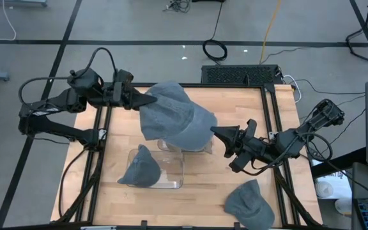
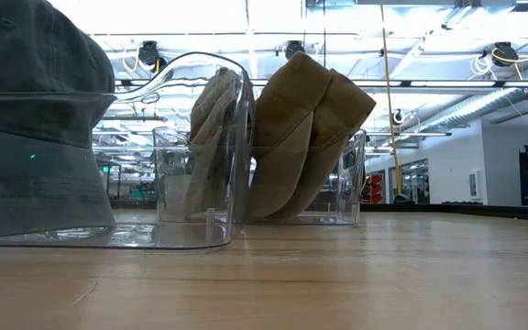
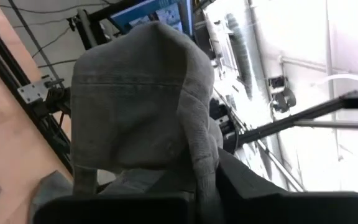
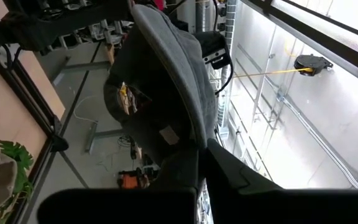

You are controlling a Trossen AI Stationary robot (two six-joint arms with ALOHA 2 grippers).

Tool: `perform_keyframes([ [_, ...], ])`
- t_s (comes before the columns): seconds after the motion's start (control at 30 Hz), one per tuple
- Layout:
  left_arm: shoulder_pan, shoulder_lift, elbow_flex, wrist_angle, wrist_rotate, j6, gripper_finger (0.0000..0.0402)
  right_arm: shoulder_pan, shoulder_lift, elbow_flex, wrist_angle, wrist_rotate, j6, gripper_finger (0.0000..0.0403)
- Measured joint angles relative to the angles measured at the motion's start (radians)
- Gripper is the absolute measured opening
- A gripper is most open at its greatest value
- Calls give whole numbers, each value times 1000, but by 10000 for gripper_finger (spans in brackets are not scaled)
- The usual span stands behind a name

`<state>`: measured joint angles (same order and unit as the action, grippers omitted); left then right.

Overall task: Pick & Place hat
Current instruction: Put the top blue cap into the bottom transparent bin

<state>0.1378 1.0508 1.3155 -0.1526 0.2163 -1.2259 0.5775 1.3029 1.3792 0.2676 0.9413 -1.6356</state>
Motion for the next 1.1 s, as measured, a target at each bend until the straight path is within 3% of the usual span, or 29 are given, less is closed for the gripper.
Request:
perform_keyframes([
  [0.2, 20, 4, 0, -2, 68, 59, 14, -4, 0, 0, -1, -1, 38, 4],
  [0.37, 51, 1, 0, 5, 94, 119, 14, -4, 0, 0, 1, 13, 136, 35],
  [0.6, 131, -14, 0, 189, 168, 159, 14, -5, -2, -6, -70, 315, 469, 106],
  [0.73, 179, -21, 0, 232, 226, 182, 14, -5, -14, -40, -70, 395, 641, 148],
  [0.97, 250, -31, 0, 232, 340, 310, 14, -73, -21, -57, -48, 374, 884, 192],
  [1.1, 275, -31, 0, 231, 386, 422, 14, -151, -21, -57, -52, 253, 982, 196],
])
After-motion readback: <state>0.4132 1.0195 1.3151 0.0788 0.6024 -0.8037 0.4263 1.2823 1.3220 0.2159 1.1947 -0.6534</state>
